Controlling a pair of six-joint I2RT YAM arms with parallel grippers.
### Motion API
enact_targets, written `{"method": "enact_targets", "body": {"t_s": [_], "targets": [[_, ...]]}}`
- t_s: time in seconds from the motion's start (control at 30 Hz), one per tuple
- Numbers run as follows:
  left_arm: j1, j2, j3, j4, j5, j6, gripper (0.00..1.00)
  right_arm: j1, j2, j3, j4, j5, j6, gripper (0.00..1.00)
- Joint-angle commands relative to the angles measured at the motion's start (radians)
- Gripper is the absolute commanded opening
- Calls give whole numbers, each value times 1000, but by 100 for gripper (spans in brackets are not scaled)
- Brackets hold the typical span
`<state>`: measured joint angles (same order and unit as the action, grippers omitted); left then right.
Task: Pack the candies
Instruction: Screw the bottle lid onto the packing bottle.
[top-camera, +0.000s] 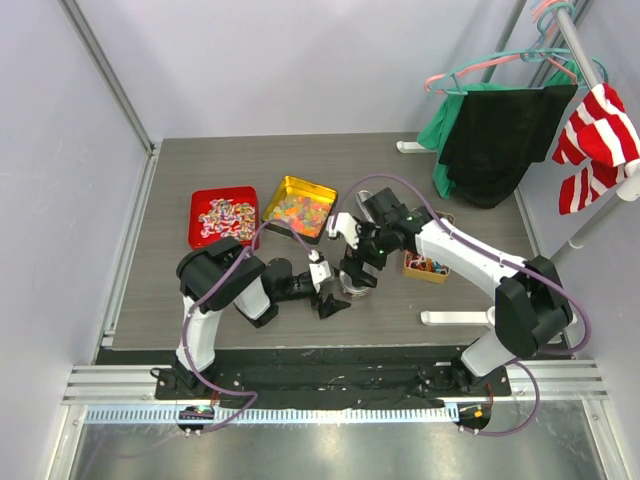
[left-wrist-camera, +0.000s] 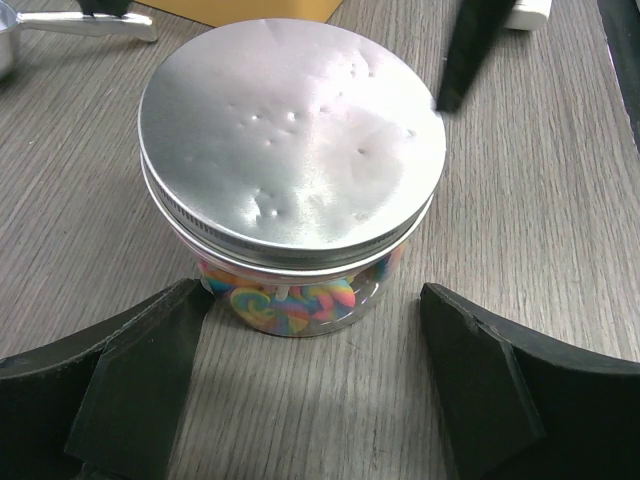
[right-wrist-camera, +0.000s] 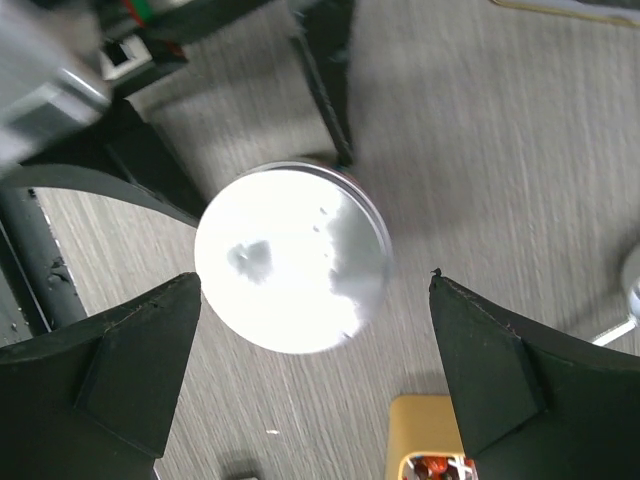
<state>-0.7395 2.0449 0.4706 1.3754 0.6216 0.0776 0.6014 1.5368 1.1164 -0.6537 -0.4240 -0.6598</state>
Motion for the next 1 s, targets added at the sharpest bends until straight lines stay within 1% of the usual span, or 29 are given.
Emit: {"method": "enact_targets", "body": {"t_s": [0.0, 0.17, 0.27, 0.33, 0.4, 0.5, 0.6, 0.77, 0.97], "targets": [[2, 12, 8, 172, -6, -4, 94, -32, -38, 16, -6, -33, -8, 100], [2, 6, 10, 172, 1, -12, 94, -68, -23, 25, 22, -32, 24, 99], [2, -2, 8, 172, 1, -16, 94, -72, -10, 11, 83, -3, 66, 97], [0, -8, 13, 172, 0, -16, 94, -71, 3, -1, 144, 46, 91, 97], [-3, -9, 17, 172, -9, -16, 94, -71, 25, -1, 173, 91, 112, 97], [-14, -9, 29, 171, -13, -13, 94, -71, 62, -9, 192, 105, 120, 95], [-26, -14, 26, 172, -17, 4, 94, -71, 82, -13, 192, 117, 117, 93], [-35, -15, 23, 172, -34, 39, 95, -71, 95, -6, 167, 80, 112, 90], [-50, -17, 37, 172, -62, 42, 97, -71, 89, 10, 111, 50, 89, 86]]}}
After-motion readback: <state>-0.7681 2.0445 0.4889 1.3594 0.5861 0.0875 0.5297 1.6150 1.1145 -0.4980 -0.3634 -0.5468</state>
